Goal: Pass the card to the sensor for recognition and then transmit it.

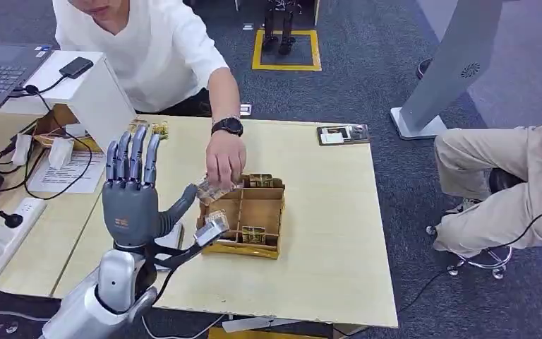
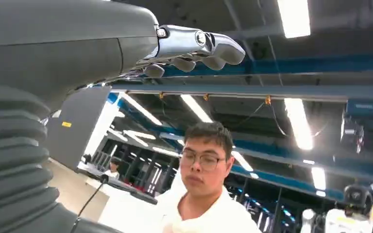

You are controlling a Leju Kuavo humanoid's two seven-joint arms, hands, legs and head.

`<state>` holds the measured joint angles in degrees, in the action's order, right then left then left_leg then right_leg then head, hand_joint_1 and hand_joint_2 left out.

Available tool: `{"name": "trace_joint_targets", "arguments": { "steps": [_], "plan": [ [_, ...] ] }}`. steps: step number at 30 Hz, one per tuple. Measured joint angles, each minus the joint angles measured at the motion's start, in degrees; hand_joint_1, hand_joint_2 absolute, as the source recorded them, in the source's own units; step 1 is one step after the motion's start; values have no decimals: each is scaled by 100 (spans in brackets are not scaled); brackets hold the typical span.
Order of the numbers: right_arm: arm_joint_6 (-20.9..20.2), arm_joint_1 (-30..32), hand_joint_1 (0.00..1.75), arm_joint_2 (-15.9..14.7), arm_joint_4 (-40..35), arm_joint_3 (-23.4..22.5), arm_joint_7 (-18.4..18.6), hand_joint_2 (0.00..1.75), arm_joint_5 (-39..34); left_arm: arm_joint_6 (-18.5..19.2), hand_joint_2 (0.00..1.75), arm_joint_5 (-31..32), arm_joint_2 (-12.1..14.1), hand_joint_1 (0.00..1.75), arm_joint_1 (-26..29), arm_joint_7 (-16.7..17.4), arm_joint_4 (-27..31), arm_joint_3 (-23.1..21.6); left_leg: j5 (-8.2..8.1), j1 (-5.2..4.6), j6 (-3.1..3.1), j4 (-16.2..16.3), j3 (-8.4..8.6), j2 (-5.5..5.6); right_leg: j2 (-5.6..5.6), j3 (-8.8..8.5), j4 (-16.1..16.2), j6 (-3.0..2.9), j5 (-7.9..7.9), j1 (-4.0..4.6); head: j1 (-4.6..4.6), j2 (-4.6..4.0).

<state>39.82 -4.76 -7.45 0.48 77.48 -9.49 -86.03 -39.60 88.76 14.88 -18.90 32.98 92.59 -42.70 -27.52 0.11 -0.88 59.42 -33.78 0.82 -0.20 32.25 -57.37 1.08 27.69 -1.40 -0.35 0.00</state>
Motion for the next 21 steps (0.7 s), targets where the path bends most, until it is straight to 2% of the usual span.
{"name": "trace_joint_targets", "arguments": {
  "steps": [11, 21],
  "plan": [
    [0, 13, 0, -2, 0, -11, 28, 175, 17, -2, 175, 0, -420, 0, 556, -607, 482, 635, 0, 0, 0, 0, 1, 0, -1, -1, 0, 0, 0, 0, 0, 0],
    [0, 12, 0, -2, 0, -13, 28, 175, 17, -2, 175, 0, -579, 0, 697, -660, 598, 824, 0, 0, 0, 0, 1, 1, -1, -1, 0, 0, 0, 0, 0, 2]
  ]
}}
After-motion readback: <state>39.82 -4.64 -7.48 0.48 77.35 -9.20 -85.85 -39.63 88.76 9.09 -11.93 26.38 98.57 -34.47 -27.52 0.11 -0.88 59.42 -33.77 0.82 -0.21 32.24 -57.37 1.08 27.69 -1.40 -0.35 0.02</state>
